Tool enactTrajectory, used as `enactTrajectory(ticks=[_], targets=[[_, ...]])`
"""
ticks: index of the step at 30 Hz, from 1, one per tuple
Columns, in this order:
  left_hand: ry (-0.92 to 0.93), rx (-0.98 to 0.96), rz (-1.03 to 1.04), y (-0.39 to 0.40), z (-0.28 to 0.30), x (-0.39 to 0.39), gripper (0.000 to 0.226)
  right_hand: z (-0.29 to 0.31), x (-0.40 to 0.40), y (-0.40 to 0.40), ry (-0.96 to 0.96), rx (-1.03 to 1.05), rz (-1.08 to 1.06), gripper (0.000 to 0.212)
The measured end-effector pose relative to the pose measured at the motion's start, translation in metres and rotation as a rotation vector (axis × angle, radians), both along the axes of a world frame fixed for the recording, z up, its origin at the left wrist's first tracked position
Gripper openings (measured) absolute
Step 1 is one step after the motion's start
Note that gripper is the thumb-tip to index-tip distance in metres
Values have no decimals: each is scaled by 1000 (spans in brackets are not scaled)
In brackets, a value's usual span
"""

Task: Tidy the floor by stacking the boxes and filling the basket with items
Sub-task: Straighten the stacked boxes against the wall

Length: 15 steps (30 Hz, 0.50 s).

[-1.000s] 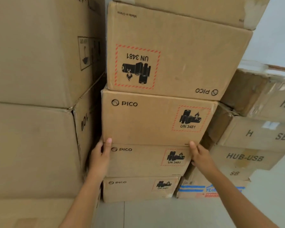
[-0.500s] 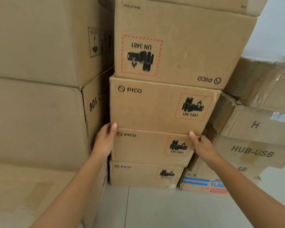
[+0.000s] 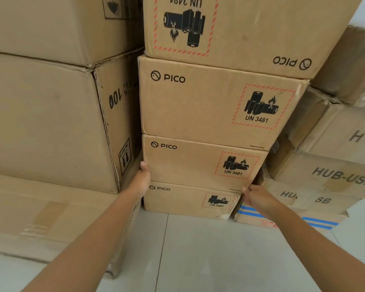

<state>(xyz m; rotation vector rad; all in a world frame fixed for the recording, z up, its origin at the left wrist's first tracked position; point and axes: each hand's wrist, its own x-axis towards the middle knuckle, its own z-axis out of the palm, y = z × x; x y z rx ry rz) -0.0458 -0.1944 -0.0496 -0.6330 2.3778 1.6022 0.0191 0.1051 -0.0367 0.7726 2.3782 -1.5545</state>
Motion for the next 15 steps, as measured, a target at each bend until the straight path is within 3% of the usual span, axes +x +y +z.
enactTrajectory(ticks=[5, 15], targets=[[-3, -33, 6, -3, -15, -8, 71, -18, -3, -8, 0, -15, -5, 38], [1, 413, 101, -10, -4, -6, 64, -9, 4, -18, -22, 15, 45, 39]])
